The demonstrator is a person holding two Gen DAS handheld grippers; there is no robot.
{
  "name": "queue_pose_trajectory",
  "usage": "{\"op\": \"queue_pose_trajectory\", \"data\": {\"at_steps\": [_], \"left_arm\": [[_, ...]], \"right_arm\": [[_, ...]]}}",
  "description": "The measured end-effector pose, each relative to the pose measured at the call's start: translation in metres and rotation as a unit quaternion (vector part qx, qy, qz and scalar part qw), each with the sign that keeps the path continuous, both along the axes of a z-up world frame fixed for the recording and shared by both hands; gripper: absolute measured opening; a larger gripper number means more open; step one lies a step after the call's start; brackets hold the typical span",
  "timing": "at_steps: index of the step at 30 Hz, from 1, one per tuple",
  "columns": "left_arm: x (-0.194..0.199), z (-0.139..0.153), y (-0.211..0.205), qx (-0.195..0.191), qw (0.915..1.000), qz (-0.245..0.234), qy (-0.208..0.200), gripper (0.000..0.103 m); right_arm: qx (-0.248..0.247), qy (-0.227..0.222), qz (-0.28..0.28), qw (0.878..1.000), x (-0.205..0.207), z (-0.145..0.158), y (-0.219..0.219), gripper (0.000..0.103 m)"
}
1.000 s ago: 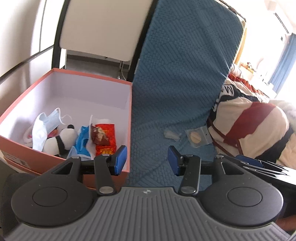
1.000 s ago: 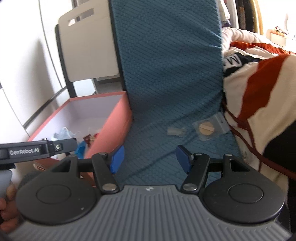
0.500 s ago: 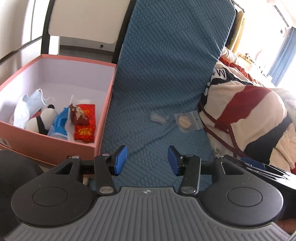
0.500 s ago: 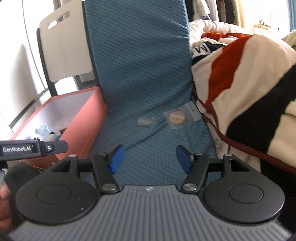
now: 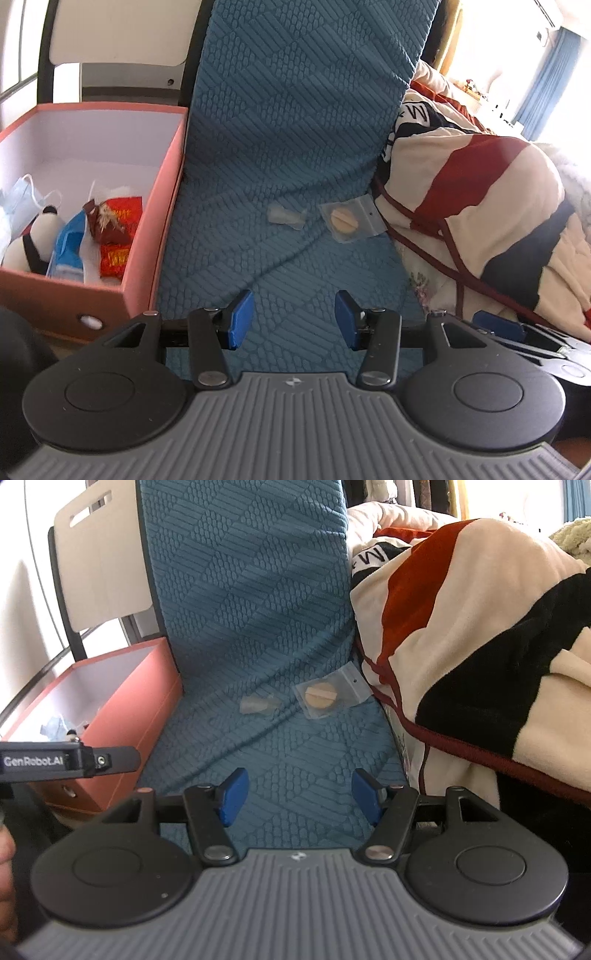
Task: Organize soft objects
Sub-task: 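Move both open tools toward the clear plastic piece on the seat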
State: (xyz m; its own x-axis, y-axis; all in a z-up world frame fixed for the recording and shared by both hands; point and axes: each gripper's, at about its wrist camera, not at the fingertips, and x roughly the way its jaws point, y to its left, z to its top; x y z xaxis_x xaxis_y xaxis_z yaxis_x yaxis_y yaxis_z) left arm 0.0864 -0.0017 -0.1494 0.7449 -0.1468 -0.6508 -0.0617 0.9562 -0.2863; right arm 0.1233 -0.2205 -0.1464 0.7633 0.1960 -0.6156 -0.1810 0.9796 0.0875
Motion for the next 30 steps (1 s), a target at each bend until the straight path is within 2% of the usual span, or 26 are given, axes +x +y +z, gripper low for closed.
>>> {"op": "queue_pose_trajectory", "data": {"at_steps": [4, 7, 14, 17, 25, 30], "left_arm": [[0.019, -0.005, 0.006, -0.003, 1.0, -0.002, 0.004, 0.055], [0.039, -0.008, 0.007, 0.013, 0.9995, -0.022, 0.018, 0.055], [0.073, -0.017, 0.016, 0.016, 0.9993, -0.031, 0.016, 0.055], [0.09, -0.022, 0.014, 0.023, 0.9988, -0.038, 0.02, 0.061], [0.129, -0.038, 0.012, -0.006, 0.9983, -0.046, 0.035, 0.062], [0.15, -0.042, 0.008, 0.003, 0.9978, -0.057, 0.034, 0.062]], "right_arm": [[-0.004, -0.012, -0.007, 1.0, 0.01, 0.0, 0.004, 0.065], [-0.004, -0.015, -0.008, 1.0, 0.02, -0.002, 0.006, 0.065], [-0.016, -0.027, -0.01, 0.999, 0.043, -0.005, 0.015, 0.065], [-0.013, -0.023, -0.01, 1.0, 0.055, -0.009, 0.017, 0.065], [-0.017, -0.012, -0.018, 1.0, 0.085, -0.023, 0.018, 0.065], [-0.017, -0.008, -0.024, 1.0, 0.101, -0.029, 0.017, 0.065]]}}
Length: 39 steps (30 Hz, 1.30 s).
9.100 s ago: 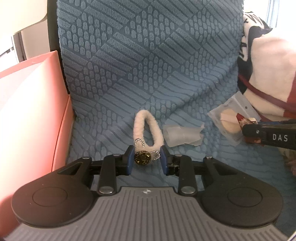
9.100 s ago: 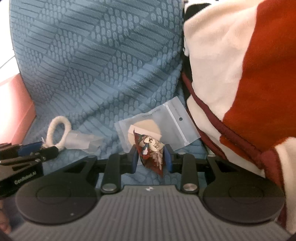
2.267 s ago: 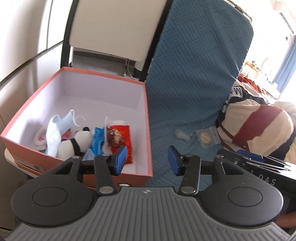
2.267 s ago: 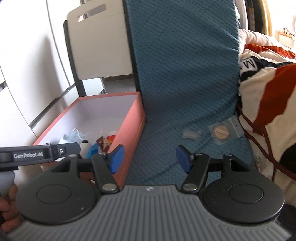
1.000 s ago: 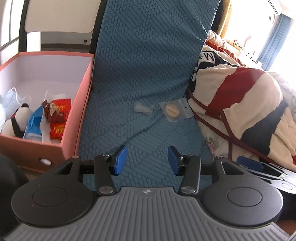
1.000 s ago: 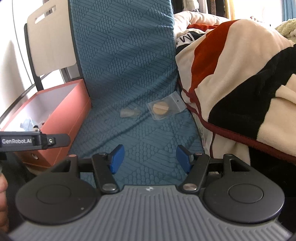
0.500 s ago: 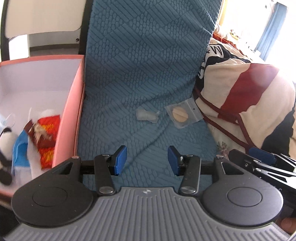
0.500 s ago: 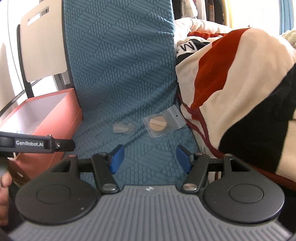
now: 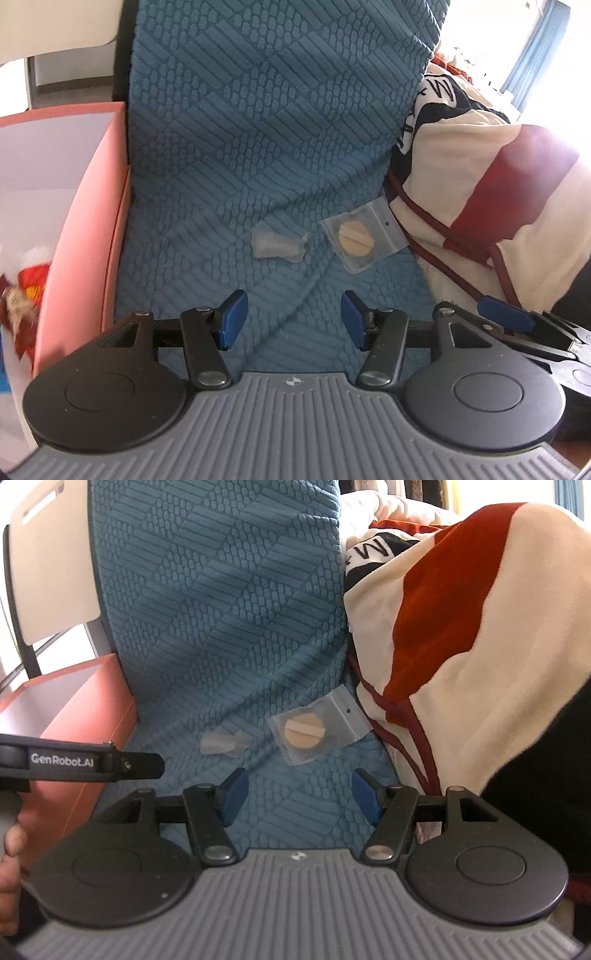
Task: Organize soft objects
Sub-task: 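Move both open tools toward the clear plastic piece on the seat, then close the left tool on the clear plastic piece while the right tool grasps the sponge packet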
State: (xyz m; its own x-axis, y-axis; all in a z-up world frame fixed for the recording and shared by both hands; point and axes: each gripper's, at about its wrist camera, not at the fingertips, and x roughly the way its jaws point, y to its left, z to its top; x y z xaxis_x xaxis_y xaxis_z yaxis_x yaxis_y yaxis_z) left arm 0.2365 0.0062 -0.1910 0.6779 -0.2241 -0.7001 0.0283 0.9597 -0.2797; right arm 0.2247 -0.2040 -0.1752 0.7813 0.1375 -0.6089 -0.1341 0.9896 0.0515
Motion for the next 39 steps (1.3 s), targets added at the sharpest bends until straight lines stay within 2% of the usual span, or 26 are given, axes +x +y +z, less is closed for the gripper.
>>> {"op": "queue_pose_trajectory", "data": {"at_steps": [10, 16, 29, 31, 34, 39], "left_arm": [[0.052, -0.009, -0.002, 0.01, 0.9998, -0.017, 0.006, 0.062], [0.075, -0.013, -0.006, 0.007, 0.9998, -0.017, 0.0, 0.062], [0.124, -0.044, -0.001, -0.011, 0.9988, 0.014, 0.046, 0.062], [0.131, -0.048, 0.0, -0.016, 0.9984, 0.013, 0.053, 0.062], [0.139, -0.053, 0.001, -0.017, 0.9981, 0.013, 0.057, 0.062], [0.149, -0.062, 0.005, -0.021, 0.9971, 0.017, 0.071, 0.062]], "right_arm": [[-0.032, 0.002, 0.001, 0.999, 0.03, -0.019, 0.011, 0.065], [-0.036, 0.032, -0.008, 0.999, 0.048, -0.029, 0.013, 0.064], [-0.051, 0.055, -0.002, 0.997, 0.087, -0.046, 0.029, 0.064], [-0.045, 0.06, 0.002, 0.997, 0.096, -0.049, 0.031, 0.064], [-0.006, 0.089, 0.002, 0.996, 0.113, -0.055, 0.025, 0.064], [-0.005, 0.103, -0.001, 0.995, 0.137, -0.062, 0.024, 0.064]]}}
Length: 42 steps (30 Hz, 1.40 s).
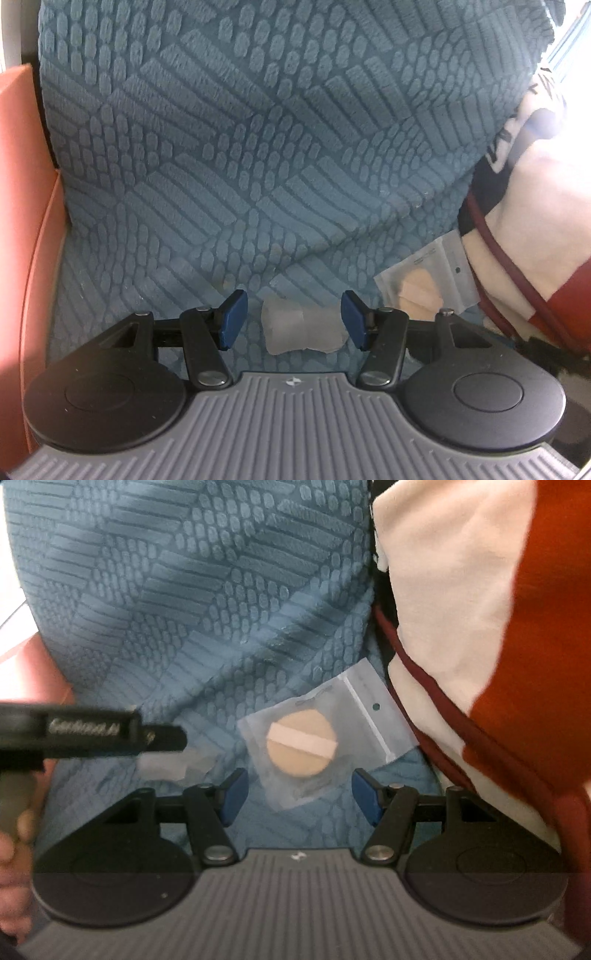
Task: Organize soft objects
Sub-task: 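Close the left tool on the clear plastic piece while the right tool grasps the sponge packet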
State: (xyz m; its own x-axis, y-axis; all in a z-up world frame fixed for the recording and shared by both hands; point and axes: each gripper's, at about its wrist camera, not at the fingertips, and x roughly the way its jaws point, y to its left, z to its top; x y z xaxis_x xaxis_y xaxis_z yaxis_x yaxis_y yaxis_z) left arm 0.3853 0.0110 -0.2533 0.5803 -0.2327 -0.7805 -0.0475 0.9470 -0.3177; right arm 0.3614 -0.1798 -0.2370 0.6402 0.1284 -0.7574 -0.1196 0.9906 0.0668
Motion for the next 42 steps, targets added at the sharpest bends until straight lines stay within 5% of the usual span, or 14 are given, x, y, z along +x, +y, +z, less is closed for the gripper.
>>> {"op": "queue_pose_trajectory", "data": {"at_steps": [7, 17, 22, 27, 31, 42], "left_arm": [[-0.002, -0.006, 0.001, 0.011, 0.9999, -0.008, 0.005, 0.062], [-0.006, -0.007, 0.001, 0.008, 0.9998, -0.017, 0.004, 0.062], [-0.01, -0.008, -0.005, 0.026, 0.9991, -0.034, -0.003, 0.062], [-0.015, -0.009, -0.012, 0.041, 0.9982, -0.043, -0.011, 0.062], [-0.015, -0.01, -0.013, 0.037, 0.9983, -0.043, -0.011, 0.063], [-0.016, -0.008, -0.012, 0.013, 0.9981, -0.055, -0.023, 0.063]], "right_arm": [[-0.035, 0.018, 0.017, 0.999, 0.022, -0.014, 0.013, 0.064], [-0.013, 0.029, 0.021, 0.999, 0.047, -0.013, 0.006, 0.065], [-0.026, 0.044, 0.055, 0.997, 0.059, -0.019, 0.016, 0.082], [-0.045, 0.033, 0.067, 0.996, 0.064, -0.023, 0.022, 0.082], [-0.044, 0.029, 0.054, 0.997, 0.066, -0.019, 0.009, 0.056], [-0.027, 0.018, 0.035, 0.999, 0.072, 0.002, -0.009, 0.025]]}}
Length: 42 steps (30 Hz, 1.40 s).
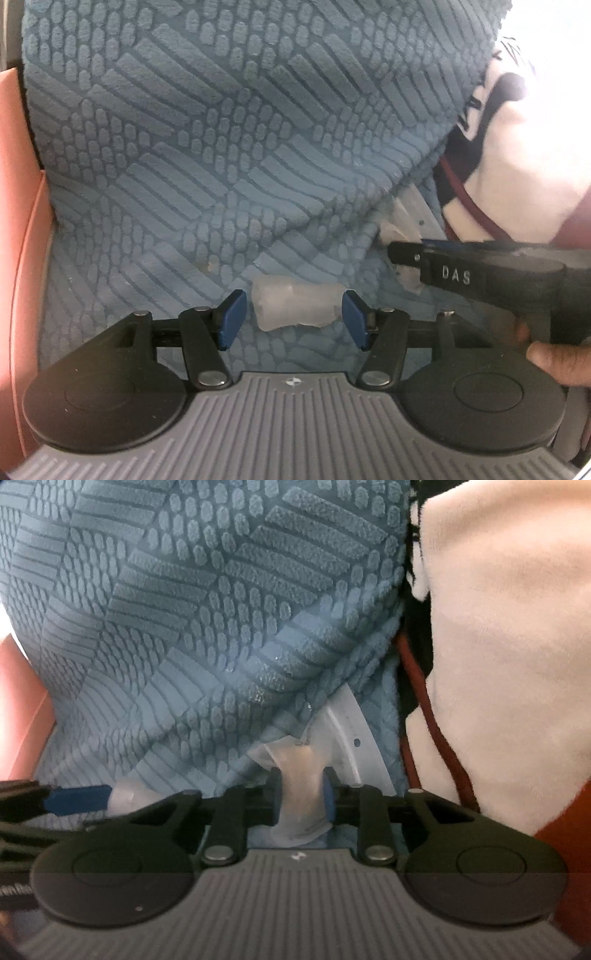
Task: Organize soft objects
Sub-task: 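Close the left tool on the clear plastic piece while the right tool grasps the sponge packet, then lift the plastic piece with the left tool while the right tool lifts the sponge packet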
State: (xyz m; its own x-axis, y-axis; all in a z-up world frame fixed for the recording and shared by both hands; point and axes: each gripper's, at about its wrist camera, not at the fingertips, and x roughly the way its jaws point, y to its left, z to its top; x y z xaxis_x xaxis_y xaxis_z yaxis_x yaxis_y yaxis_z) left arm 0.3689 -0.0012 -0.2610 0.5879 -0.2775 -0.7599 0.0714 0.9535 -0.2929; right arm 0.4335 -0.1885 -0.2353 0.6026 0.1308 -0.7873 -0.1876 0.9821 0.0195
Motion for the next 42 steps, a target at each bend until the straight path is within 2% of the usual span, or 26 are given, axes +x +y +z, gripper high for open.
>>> {"op": "queue_pose_trajectory", "data": {"at_steps": [4, 8, 14, 16, 17, 18, 21, 25, 26, 42], "left_arm": [[-0.002, -0.002, -0.006, 0.01, 0.9999, -0.009, -0.011, 0.063], [0.001, -0.005, -0.019, 0.052, 0.9983, -0.022, -0.015, 0.063], [0.0, -0.009, -0.026, 0.083, 0.9957, -0.025, -0.034, 0.062], [0.001, -0.009, -0.026, 0.099, 0.9942, -0.016, -0.038, 0.058], [0.003, -0.01, -0.027, 0.12, 0.992, -0.01, -0.039, 0.049], [0.005, -0.011, -0.027, 0.124, 0.9913, -0.007, -0.044, 0.043], [0.007, -0.01, -0.018, 0.107, 0.9934, 0.009, -0.04, 0.032], [0.005, -0.007, -0.011, 0.088, 0.9955, 0.014, -0.032, 0.026], [0.004, -0.006, -0.01, 0.085, 0.9958, 0.014, -0.031, 0.02], [-0.033, 0.024, 0.0, 0.048, 0.9973, 0.029, -0.047, 0.013]], "right_arm": [[0.017, -0.005, -0.009, 1.0, -0.007, 0.011, -0.007, 0.021], [0.032, -0.013, -0.013, 0.999, -0.017, 0.023, -0.013, 0.021], [0.033, -0.007, -0.012, 0.999, -0.017, 0.022, -0.009, 0.021], [0.034, 0.003, -0.01, 0.999, -0.02, 0.019, -0.01, 0.022], [0.033, 0.006, -0.011, 0.999, -0.022, 0.017, -0.008, 0.022], [0.032, 0.006, -0.012, 0.999, -0.027, 0.013, -0.004, 0.022], [0.037, 0.008, -0.01, 0.999, -0.033, 0.014, -0.004, 0.022], [0.038, 0.008, -0.004, 0.999, -0.046, 0.015, 0.0, 0.022], [0.038, 0.007, -0.004, 0.999, -0.049, 0.015, 0.0, 0.022], [0.054, -0.009, -0.005, 0.999, -0.096, 0.029, 0.0, 0.021]]}}
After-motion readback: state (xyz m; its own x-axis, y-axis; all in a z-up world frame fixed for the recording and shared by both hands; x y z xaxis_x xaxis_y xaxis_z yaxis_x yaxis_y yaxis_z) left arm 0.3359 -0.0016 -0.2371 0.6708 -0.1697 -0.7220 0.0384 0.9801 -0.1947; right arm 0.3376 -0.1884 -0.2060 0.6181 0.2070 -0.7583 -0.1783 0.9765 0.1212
